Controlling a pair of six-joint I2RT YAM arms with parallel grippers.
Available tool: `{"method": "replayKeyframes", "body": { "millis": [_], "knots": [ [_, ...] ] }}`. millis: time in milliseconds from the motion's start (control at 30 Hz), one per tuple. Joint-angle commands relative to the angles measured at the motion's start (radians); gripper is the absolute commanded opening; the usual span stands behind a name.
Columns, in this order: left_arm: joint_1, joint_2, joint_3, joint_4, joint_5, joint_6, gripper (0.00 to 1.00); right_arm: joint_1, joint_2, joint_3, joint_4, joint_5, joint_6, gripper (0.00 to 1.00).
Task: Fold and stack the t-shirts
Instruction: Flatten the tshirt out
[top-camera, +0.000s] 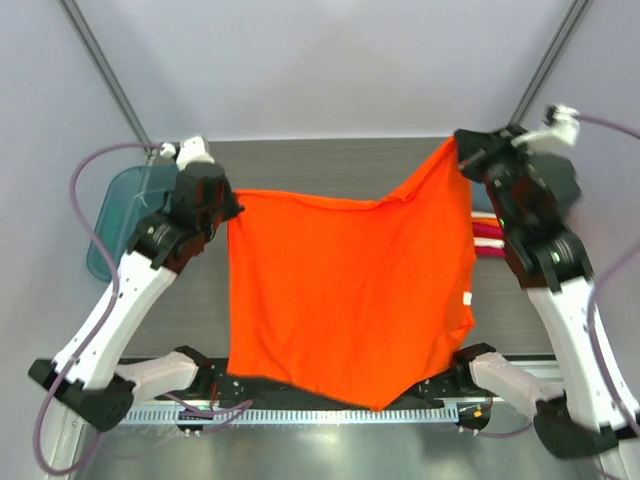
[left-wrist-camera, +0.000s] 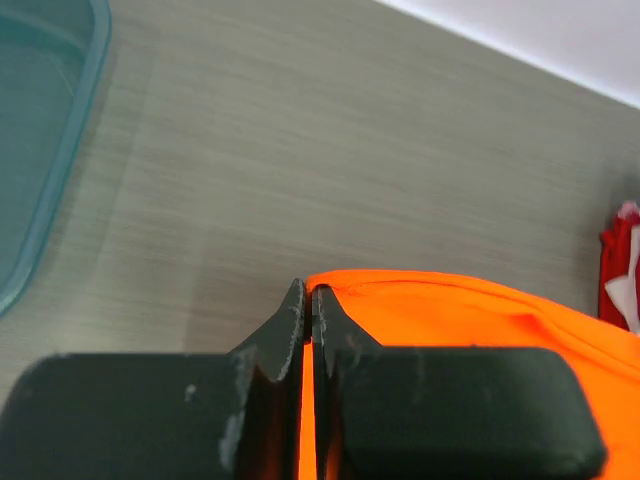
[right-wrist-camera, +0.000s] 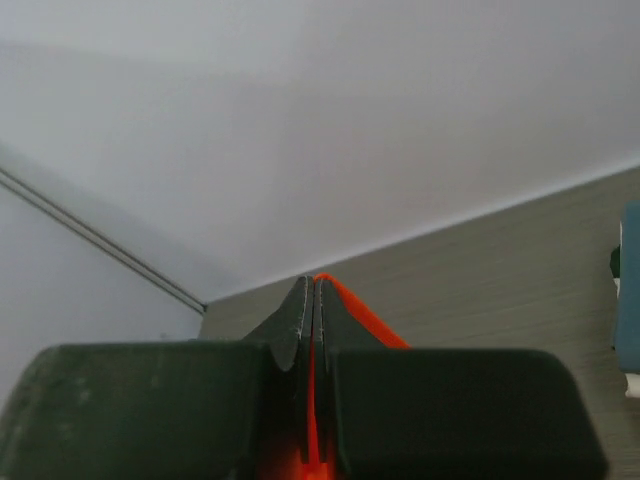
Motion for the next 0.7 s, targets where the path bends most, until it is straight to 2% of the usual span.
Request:
{"method": "replayKeyframes", "body": {
  "millis": [0, 133, 167, 267, 333, 433, 467, 500, 533, 600, 633, 667],
  "knots": [
    [0.021, 0.082, 0.223, 0.116, -0.100, 0.090, 0.00, 0.001, 0.137, 0.134, 0.034, 0.025, -0.006, 0.01],
    [0.076, 0.248, 0.531, 0.086, -0.089, 0.179, 0.00, -0.009, 0.292, 0.367, 0.031, 0.071, -0.045, 0.01],
    [0.088, 0.312, 0.649, 0.079, -0.071, 0.209, 0.00, -0.014, 0.344, 0.464, 0.031, 0.069, -0.048, 0.01],
    [0.139, 0.388, 0.844, 0.058, -0.043, 0.263, 0.00, -0.031, 0.434, 0.627, 0.030, 0.033, -0.049, 0.01],
    [0.185, 0.423, 0.880, 0.073, 0.004, 0.279, 0.00, -0.046, 0.464, 0.684, 0.028, -0.013, -0.046, 0.01],
    [0.232, 0.408, 0.794, 0.162, 0.044, 0.294, 0.00, -0.074, 0.484, 0.689, 0.028, -0.072, -0.020, 0.01],
    [0.237, 0.396, 0.750, 0.221, 0.046, 0.300, 0.00, -0.078, 0.479, 0.635, 0.030, -0.084, -0.008, 0.01],
    [0.239, 0.379, 0.683, 0.259, 0.043, 0.315, 0.00, -0.083, 0.454, 0.592, 0.028, -0.092, -0.002, 0.01],
    [0.239, 0.335, 0.541, 0.303, 0.043, 0.314, 0.00, -0.089, 0.435, 0.541, 0.031, -0.093, 0.004, 0.01],
    [0.239, 0.284, 0.362, 0.439, 0.050, 0.293, 0.00, -0.097, 0.356, 0.336, 0.047, -0.087, 0.029, 0.01],
    [0.239, 0.236, 0.208, 0.473, 0.053, 0.244, 0.00, -0.101, 0.326, 0.256, 0.082, -0.095, 0.036, 0.01],
    [0.237, 0.218, 0.143, 0.516, 0.064, 0.210, 0.01, -0.115, 0.288, 0.084, 0.111, -0.115, 0.050, 0.01]
  ]
}}
